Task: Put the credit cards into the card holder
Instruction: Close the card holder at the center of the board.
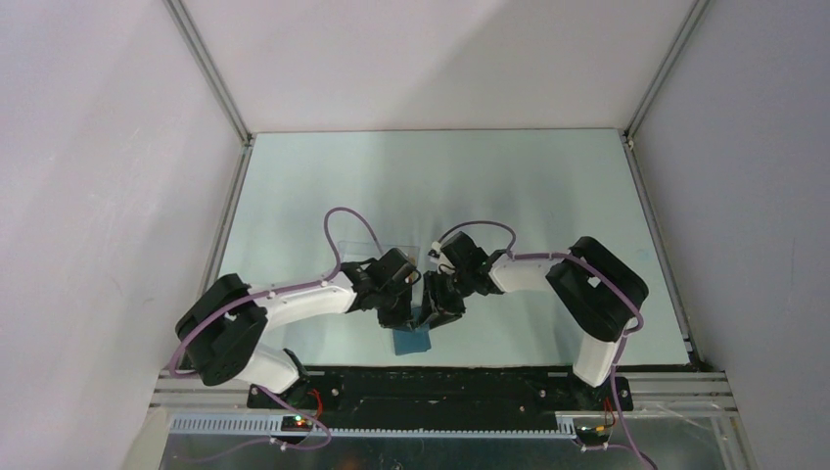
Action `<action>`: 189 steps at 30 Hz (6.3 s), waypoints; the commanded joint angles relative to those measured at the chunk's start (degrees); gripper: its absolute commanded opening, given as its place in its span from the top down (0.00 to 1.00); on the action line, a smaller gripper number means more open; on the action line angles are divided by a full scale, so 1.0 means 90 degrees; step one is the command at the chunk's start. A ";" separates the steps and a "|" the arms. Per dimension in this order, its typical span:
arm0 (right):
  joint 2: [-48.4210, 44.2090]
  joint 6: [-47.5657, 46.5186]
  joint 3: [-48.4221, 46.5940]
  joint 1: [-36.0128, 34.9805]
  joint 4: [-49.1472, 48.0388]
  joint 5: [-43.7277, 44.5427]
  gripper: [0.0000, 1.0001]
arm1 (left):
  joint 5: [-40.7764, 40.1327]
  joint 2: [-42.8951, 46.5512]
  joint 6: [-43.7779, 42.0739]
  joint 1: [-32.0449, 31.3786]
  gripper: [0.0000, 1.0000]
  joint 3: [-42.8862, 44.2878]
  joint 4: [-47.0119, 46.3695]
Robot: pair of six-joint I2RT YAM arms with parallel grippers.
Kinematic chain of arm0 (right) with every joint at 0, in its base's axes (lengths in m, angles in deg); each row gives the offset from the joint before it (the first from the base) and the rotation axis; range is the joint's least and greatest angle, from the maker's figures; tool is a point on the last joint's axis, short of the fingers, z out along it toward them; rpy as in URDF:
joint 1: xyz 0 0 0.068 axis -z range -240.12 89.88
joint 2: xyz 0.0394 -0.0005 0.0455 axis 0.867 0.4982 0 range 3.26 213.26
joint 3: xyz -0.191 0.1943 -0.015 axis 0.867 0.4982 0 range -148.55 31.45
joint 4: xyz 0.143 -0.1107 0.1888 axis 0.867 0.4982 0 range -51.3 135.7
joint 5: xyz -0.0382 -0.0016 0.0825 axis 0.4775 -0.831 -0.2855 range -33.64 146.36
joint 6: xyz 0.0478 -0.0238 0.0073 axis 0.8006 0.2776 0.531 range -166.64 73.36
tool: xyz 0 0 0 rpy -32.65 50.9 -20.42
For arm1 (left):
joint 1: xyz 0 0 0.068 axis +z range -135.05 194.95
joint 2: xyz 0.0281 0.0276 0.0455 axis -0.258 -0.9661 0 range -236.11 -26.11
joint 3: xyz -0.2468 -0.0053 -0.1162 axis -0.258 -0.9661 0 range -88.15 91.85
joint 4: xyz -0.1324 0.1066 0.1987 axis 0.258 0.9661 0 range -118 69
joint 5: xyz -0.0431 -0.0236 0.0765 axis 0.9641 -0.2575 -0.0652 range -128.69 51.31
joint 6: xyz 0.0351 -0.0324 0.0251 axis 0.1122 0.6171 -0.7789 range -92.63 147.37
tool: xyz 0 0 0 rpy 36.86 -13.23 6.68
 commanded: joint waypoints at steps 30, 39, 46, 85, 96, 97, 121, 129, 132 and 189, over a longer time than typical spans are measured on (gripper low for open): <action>0.1194 -0.0462 -0.0407 -0.0601 0.1071 0.2088 0.66 | -0.0920 -0.0216 0.0005 -0.0310 1.00 0.0434 0.1136; 0.1603 -0.0495 -0.0414 -0.0709 0.1164 0.2197 0.76 | -0.0926 0.0057 0.0025 -0.0330 1.00 0.0511 0.1103; 0.1634 -0.0501 -0.0419 -0.0736 0.1142 0.2134 0.77 | -0.1118 0.0887 0.0194 -0.0184 0.77 0.0411 0.1070; -0.1734 -0.0448 0.1760 0.2053 0.0542 0.0563 0.30 | 0.0865 -0.0493 0.0622 0.0634 0.79 -0.0328 -0.1669; -0.2290 -0.1189 0.2060 0.3457 0.1315 0.0520 0.29 | 0.0150 -0.1867 0.1114 -0.0003 0.67 0.1264 -0.1736; -0.2281 -0.1198 0.2052 0.3467 0.1324 0.0556 0.29 | 0.0038 -0.1688 0.1092 0.0031 0.64 0.1230 -0.1739; -0.1913 -0.0965 0.1332 0.3609 0.1677 -0.0406 0.54 | 0.2057 -0.1296 0.0401 0.0497 0.59 0.1005 -0.3354; -0.1709 -0.0784 0.1318 0.3648 0.1095 -0.0785 0.61 | 0.2285 -0.1880 0.0291 0.0486 0.62 0.1257 -0.3416; -0.1743 -0.0854 0.1244 0.3693 0.1276 -0.0849 0.62 | 0.2379 -0.2164 0.0261 0.0418 0.63 0.1378 -0.3422; -0.1330 -0.0870 0.0976 0.2984 0.1240 -0.0065 0.42 | 0.1209 -0.2399 -0.0500 0.0335 1.00 0.1793 -0.1925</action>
